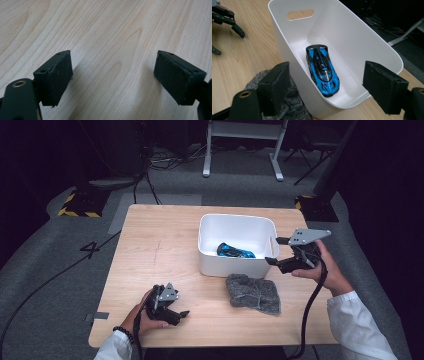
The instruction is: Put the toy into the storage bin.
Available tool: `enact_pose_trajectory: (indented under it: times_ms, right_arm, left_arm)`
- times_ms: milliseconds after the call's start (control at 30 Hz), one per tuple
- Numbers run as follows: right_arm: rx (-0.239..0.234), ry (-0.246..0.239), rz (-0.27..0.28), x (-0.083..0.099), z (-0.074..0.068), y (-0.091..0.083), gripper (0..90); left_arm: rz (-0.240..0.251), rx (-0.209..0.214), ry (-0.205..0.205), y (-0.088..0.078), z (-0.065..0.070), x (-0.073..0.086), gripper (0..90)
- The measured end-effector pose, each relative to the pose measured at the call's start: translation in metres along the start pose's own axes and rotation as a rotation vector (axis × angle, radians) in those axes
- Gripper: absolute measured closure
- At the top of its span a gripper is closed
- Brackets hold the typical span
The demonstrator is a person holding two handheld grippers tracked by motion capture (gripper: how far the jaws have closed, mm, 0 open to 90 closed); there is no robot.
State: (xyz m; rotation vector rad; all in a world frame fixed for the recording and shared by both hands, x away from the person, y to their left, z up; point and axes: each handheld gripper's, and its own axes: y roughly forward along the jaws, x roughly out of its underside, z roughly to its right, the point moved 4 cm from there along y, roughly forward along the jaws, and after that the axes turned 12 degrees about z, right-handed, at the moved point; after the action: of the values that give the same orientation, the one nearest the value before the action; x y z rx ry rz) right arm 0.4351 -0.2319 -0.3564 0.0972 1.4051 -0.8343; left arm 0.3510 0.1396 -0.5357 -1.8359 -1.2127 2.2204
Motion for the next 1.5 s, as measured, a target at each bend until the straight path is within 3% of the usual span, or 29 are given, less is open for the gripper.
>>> enact_pose_trajectory:
  times_ms: [533,1500]
  right_arm:
    - [0.052,-0.040,-0.019,0.024,-0.008,-0.023,21.7]
    - [0.078,-0.007,-0.160,0.110,-0.011,-0.019,21.0]
  left_arm:
    - [-0.001,0.002,0.001,0.000,0.000,0.000,15.7]
    - [-0.002,0.002,0.000,0.000,0.000,0.000,15.6]
